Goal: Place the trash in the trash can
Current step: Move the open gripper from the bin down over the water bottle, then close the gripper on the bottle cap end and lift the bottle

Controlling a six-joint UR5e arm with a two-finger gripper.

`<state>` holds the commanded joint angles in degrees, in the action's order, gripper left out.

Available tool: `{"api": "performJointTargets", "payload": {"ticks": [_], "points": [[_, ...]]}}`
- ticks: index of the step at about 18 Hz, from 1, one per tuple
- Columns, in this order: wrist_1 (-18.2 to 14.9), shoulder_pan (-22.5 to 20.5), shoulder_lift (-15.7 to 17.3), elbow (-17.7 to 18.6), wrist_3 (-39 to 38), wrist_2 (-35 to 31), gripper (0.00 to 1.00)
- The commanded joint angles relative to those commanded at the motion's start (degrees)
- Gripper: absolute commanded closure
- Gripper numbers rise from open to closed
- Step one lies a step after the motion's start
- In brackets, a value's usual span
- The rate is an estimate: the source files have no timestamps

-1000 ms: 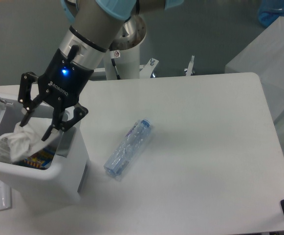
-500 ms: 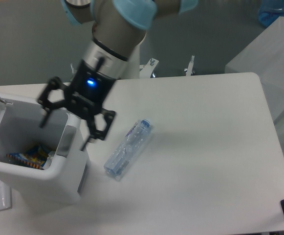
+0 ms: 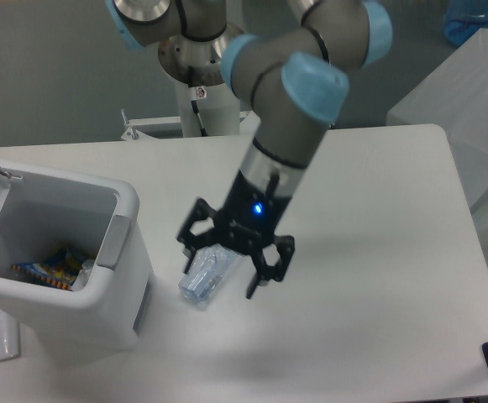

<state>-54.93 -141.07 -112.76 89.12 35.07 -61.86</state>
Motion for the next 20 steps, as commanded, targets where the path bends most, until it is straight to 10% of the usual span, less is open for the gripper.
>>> {"api": "performJointTargets", "payload": {"ticks": [20], "points": [[-2.28,8.35,-4.14,8.09,9.05,-18.28,0.00]]}}
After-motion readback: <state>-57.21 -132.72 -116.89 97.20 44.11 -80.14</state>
